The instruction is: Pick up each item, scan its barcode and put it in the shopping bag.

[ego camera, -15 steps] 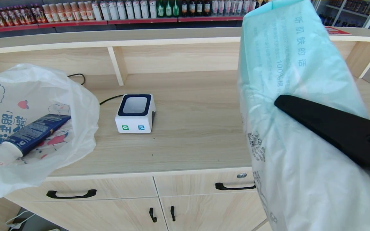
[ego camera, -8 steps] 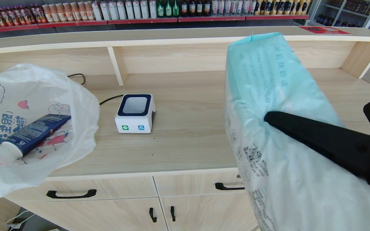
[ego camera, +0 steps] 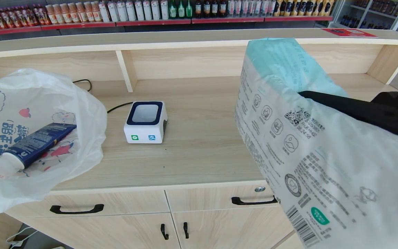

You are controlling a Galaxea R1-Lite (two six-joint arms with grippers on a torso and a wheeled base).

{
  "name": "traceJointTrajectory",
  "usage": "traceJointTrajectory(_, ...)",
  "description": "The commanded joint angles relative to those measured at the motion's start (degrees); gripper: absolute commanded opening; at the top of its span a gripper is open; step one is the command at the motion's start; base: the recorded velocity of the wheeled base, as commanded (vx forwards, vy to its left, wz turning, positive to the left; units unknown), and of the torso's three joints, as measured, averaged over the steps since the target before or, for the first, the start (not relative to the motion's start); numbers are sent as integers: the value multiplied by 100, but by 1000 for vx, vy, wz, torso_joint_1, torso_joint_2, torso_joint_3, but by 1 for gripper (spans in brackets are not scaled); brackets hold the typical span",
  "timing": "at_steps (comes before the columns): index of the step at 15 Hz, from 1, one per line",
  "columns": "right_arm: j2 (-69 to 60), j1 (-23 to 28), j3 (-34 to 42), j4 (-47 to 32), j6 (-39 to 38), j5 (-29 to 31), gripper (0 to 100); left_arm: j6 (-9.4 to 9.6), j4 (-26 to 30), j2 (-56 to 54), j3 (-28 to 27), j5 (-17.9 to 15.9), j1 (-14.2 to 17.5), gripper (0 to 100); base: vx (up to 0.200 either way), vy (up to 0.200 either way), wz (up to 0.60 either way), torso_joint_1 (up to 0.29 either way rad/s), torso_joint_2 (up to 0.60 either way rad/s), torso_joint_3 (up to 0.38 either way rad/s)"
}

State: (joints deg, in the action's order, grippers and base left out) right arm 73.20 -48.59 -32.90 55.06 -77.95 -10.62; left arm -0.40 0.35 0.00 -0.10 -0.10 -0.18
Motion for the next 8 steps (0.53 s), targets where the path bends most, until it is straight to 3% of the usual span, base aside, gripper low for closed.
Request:
traceJointTrajectory(1,80,236,12,-22,-590,-248,0,-4,0,0,1,1,1,0,0,0,0,0,0,0)
traceJointTrajectory(4,141,904,47,-5,-1865,-968,0,-4,0,0,1,1,1,0,0,0,0,0,0,0)
traceJointTrajectory(8,396,974,-14,-13,-2242,-1223,0,-4,0,0,1,1,1,0,0,0,0,0,0,0)
